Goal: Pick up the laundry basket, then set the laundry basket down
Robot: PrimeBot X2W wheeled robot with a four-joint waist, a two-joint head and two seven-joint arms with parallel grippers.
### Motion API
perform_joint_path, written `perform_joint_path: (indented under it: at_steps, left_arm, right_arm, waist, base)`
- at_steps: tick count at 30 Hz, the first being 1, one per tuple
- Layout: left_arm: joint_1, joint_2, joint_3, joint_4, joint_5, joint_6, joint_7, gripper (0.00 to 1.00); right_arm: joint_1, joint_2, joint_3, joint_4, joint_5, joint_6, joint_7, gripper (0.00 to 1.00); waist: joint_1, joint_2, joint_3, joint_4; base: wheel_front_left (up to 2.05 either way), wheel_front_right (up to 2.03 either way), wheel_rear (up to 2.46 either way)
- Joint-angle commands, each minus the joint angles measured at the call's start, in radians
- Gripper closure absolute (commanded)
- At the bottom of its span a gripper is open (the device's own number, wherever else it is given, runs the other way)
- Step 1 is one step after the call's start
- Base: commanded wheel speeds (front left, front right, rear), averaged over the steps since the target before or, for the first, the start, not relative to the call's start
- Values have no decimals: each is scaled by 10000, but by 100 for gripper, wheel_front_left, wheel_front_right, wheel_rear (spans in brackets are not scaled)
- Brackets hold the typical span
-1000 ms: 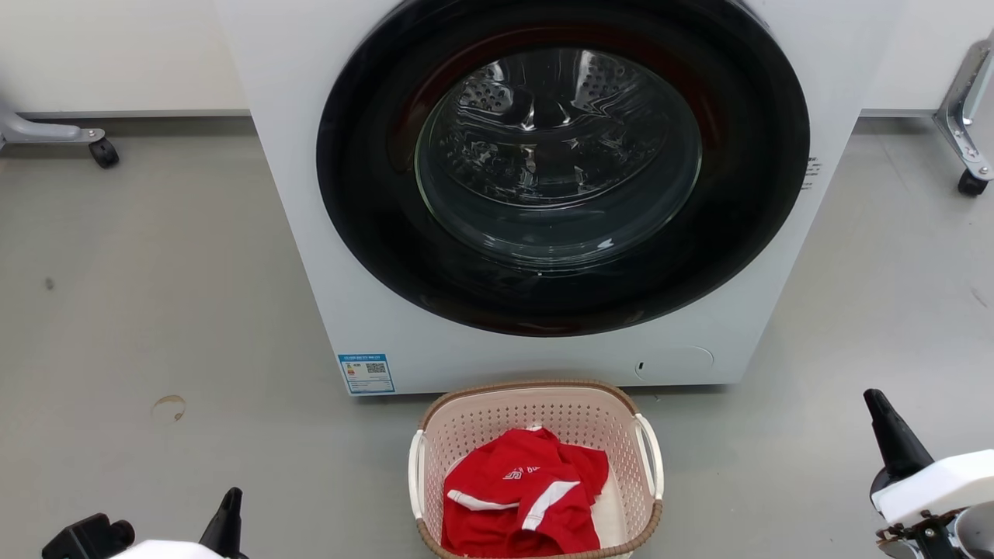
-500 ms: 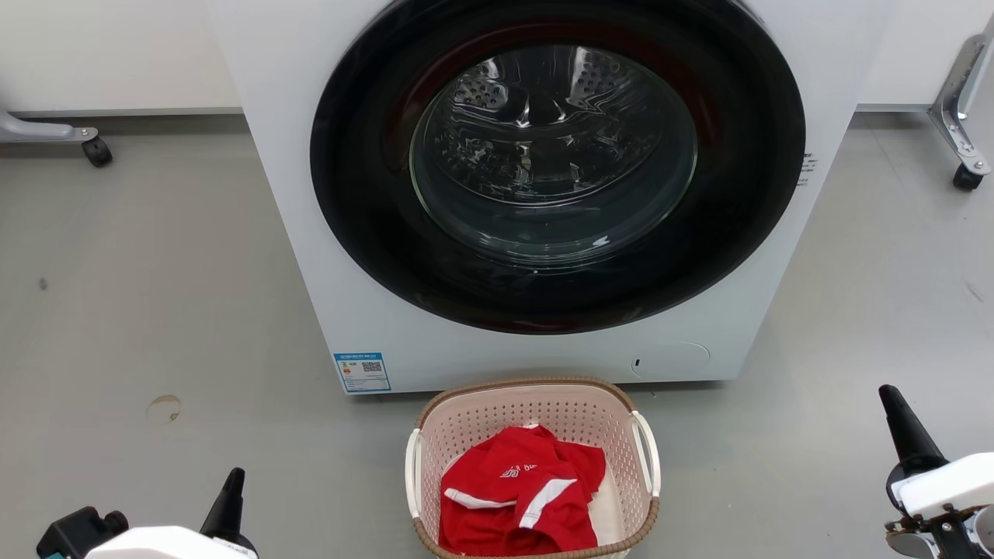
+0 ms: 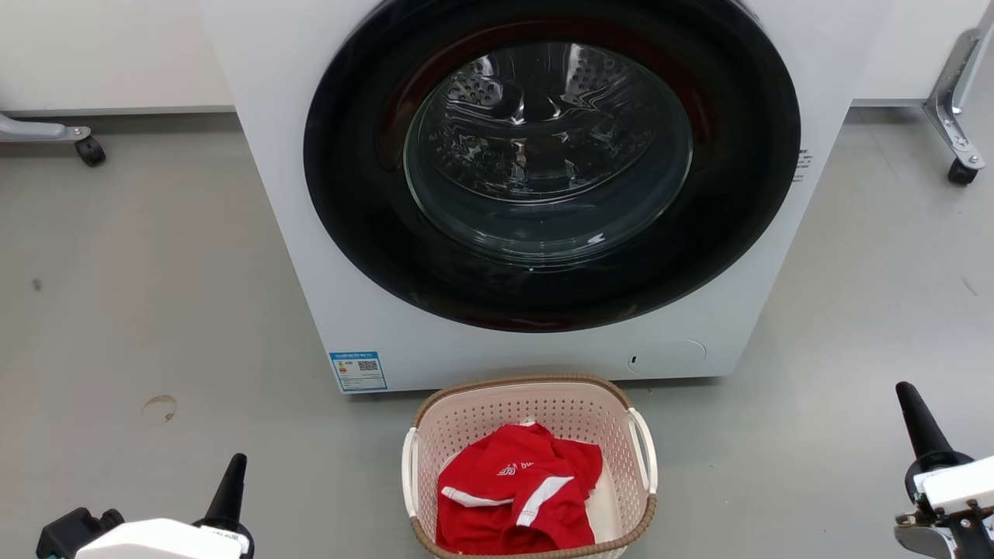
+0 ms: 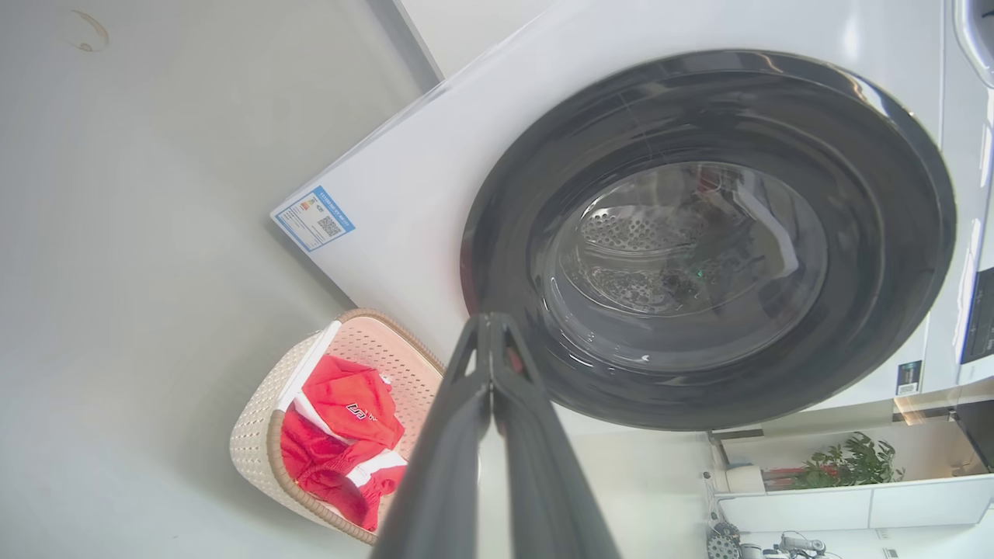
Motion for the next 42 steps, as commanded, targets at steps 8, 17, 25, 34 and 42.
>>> perform_joint_path:
  at_steps: [8, 17, 25, 34, 42]
  left_arm:
    - [-725, -267, 761, 51, -643, -497, 113, 100]
    - [-895, -646, 1179, 284, -1195, -923, 229, 100]
    - [-1027, -941, 1504, 464, -1621, -1254, 320, 100]
    - [-1217, -1365, 1971, 723, -2232, -1727, 452, 100]
    - [-1369, -1705, 2347, 930, -2719, -2107, 558, 100]
  right_arm:
    - [-686, -202, -149, -185, 958, -18, 65, 100]
    - [-737, -186, -322, -148, 1781, -20, 89, 100]
    - [-776, -174, -456, -120, 2418, -22, 108, 100]
    - [-833, -156, -648, -79, 3332, -24, 134, 100]
    - [-879, -142, -802, -46, 4063, -26, 156, 100]
  waist:
    - [0, -1, 32, -47]
    - [0, -1, 66, -97]
    - [0, -1, 91, -135]
    - [0, -1, 128, -190]
    - [0, -1, 158, -234]
  base:
    - [0, 0, 0]
    - [0, 0, 0]
    - [0, 0, 0]
    - [0, 0, 0]
    - [0, 0, 0]
